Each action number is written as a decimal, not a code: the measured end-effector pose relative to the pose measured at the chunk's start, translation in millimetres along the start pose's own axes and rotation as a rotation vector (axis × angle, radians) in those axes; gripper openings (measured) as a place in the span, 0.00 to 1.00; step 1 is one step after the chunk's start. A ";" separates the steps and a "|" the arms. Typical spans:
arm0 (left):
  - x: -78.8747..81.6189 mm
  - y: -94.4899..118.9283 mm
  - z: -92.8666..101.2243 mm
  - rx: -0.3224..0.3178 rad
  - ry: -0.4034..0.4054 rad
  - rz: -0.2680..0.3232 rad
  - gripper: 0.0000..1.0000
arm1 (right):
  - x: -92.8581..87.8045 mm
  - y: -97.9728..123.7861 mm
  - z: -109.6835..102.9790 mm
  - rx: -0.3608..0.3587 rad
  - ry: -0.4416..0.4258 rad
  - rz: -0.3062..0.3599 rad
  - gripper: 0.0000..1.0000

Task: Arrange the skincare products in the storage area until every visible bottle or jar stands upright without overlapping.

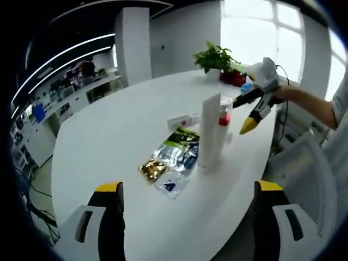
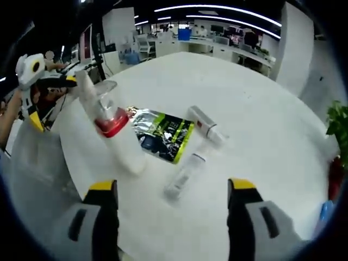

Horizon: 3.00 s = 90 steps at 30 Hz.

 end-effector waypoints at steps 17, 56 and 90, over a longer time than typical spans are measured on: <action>-2.0 -0.2 -1.1 0.005 0.022 -0.005 0.97 | -5.9 -32.3 14.2 0.011 -0.038 -0.064 0.60; -8.5 -5.2 -7.2 0.028 0.075 -0.006 0.97 | -31.8 -56.8 29.6 -0.024 -0.017 -0.242 0.31; -7.9 -5.6 8.7 0.015 0.088 0.004 0.97 | -41.6 -32.5 17.4 0.126 -0.438 0.060 0.19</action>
Point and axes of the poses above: the point that each gripper's makers call its tool centre point, and the gripper's own axes: y roughly backward along the fingers, z roughly to its right, x roughly out of its top, the point moved 5 cm from there along y, roughly backward along the fingers, and after that the axes turned 12 degrees about z, right-handed, at the moved point
